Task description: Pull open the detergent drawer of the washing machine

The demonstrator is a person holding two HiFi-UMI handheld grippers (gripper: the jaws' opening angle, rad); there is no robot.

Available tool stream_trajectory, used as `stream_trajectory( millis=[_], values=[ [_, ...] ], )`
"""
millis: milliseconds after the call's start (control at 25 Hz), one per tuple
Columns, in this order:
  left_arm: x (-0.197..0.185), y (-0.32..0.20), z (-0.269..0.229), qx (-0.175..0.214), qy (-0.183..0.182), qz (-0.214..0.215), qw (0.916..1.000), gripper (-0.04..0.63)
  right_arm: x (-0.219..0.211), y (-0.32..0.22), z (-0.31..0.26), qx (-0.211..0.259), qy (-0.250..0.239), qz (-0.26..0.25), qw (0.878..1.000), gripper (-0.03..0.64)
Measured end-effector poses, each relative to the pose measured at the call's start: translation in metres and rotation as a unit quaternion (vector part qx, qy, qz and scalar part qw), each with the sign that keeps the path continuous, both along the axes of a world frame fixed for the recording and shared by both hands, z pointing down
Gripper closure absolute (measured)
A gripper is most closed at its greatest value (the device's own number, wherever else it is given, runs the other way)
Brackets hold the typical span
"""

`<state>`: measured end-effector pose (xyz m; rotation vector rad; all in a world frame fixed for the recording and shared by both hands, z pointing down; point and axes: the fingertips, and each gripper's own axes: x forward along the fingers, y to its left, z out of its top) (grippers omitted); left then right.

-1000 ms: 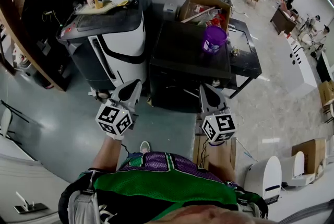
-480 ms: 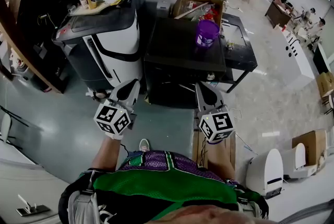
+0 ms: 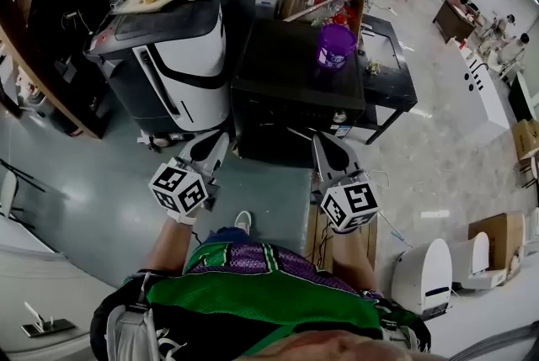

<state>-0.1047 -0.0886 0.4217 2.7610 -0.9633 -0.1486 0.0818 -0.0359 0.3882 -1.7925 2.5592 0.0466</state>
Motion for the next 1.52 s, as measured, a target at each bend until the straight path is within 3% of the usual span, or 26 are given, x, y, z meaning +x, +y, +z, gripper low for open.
stream_trajectory(
  millis=[280,480,720,840,1200,1520],
  values=[
    [0.007,-0.051,-0.005,0.007,0.006,0.008,0.9999,0.577,0.005,-0.038,-0.011,0.008,0.001,0.011,1.000,0.617],
    [0.019,-0.081,-0.011,-0.002,0.063,0.025,0.9977,0.567,0.016,-0.057,-0.012,0.008,0.009,0.030,0.999,0.617],
    [0.039,-0.095,-0.010,0.001,0.083,0.056,0.9950,0.371,0.024,-0.071,-0.009,0.002,0.021,0.036,0.999,0.617],
    [0.043,-0.100,-0.004,-0.003,0.081,0.059,0.9949,0.336,0.026,-0.076,-0.007,0.000,0.023,0.038,0.999,0.617],
    [0.068,-0.107,0.046,-0.090,0.108,0.116,0.9833,0.336,0.033,-0.091,0.003,-0.012,0.025,0.038,0.999,0.617],
    [0.079,-0.133,0.111,-0.149,0.093,0.115,0.9777,0.337,0.037,-0.119,0.023,-0.031,0.013,0.042,0.999,0.617]
  ],
)
